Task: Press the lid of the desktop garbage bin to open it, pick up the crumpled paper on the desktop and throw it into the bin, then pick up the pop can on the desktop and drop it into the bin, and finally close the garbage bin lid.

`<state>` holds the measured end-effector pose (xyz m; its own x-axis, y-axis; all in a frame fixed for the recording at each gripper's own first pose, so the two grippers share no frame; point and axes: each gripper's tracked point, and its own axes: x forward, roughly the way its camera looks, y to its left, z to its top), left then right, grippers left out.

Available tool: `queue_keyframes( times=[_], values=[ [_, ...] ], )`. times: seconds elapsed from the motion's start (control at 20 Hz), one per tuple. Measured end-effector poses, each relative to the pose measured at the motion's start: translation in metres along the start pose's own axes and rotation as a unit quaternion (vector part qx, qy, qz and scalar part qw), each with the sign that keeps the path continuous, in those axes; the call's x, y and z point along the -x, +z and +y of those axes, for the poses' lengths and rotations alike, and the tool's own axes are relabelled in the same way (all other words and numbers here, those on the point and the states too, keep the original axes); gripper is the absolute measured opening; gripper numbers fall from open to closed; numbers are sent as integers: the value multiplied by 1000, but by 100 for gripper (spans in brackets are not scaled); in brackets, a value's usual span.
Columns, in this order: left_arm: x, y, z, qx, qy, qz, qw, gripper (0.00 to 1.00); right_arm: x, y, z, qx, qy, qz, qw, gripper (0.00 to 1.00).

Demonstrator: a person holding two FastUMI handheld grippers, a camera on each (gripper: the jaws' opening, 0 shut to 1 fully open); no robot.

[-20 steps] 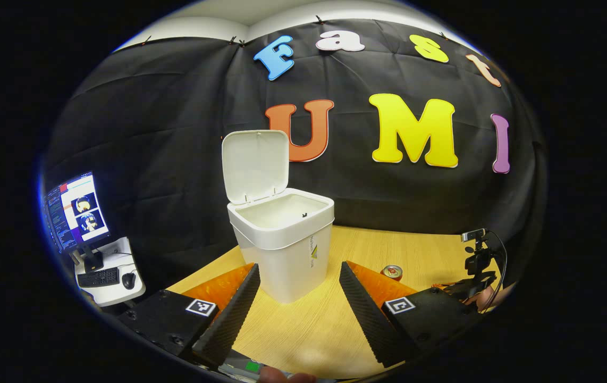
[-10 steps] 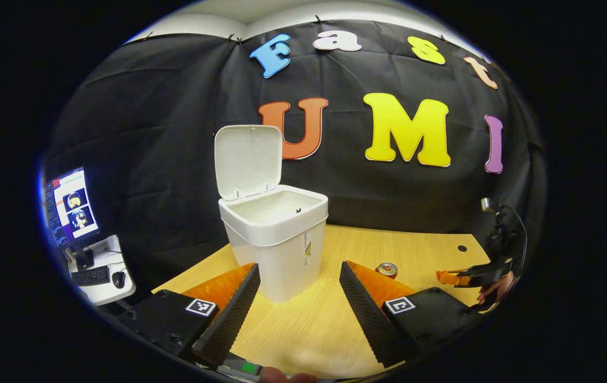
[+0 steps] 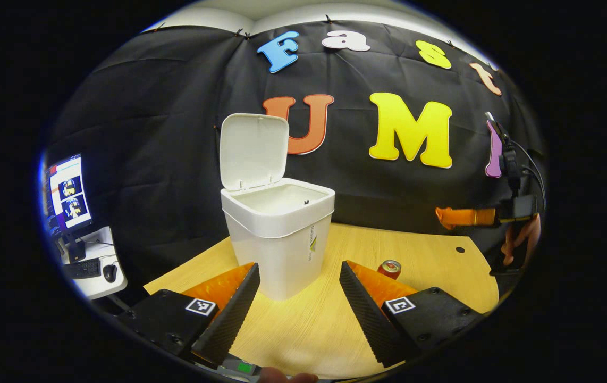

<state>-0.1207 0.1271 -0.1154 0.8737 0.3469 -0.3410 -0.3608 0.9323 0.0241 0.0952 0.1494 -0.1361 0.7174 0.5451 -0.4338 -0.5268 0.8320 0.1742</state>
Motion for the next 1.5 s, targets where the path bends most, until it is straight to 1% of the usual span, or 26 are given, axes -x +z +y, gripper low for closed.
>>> queue_keyframes(
  times=[0.15, 0.3, 0.45, 0.65, 0.85, 1.1, 1.15, 1.2, 1.25, 1.3, 1.35, 1.4, 1.45, 1.5],
  values=[
    [8, -7, 19, 7, 9, 6, 1000, 99, -19, 26, 36, 1, 22, -13, 1000, 5],
    [16, -11, 39, 14, 23, 8, 1000, 99, -43, 45, 83, 25, 56, -23, 998, 5],
    [24, -17, 64, 24, 42, 17, 999, 99, -67, 54, 138, 44, 93, -21, 994, 5],
    [34, -20, 95, 36, 75, 18, 996, 99, -98, 58, 205, 64, 131, -17, 989, 5],
    [40, -24, 122, 43, 103, 17, 994, 99, -128, 49, 242, 84, 142, 0, 986, 5],
    [40, -32, 138, 56, 121, 25, 991, 100, -155, 32, 260, 108, 131, 25, 985, 5],
    [40, -32, 139, 57, 122, 24, 991, 100, -158, 28, 259, 112, 126, 27, 985, 10],
    [39, -32, 138, 57, 121, 25, 991, 99, -159, 28, 258, 118, 119, 29, 985, 11],
    [37, -33, 139, 57, 120, 25, 991, 99, -162, 26, 259, 117, 122, 31, 985, 17],
    [36, -33, 137, 57, 118, 25, 991, 99, -164, 24, 259, 117, 120, 33, 985, 17],
    [35, -33, 135, 57, 116, 25, 991, 100, -166, 24, 258, 116, 119, 34, 986, 25],
    [34, -32, 133, 57, 113, 23, 992, 99, -167, 23, 258, 113, 118, 34, 986, 24],
    [32, -32, 132, 56, 110, 21, 992, 100, -166, 24, 257, 112, 117, 32, 986, 36],
    [32, -30, 131, 54, 109, 20, 992, 100, -166, 24, 256, 112, 116, 30, 986, 43]
  ],
)
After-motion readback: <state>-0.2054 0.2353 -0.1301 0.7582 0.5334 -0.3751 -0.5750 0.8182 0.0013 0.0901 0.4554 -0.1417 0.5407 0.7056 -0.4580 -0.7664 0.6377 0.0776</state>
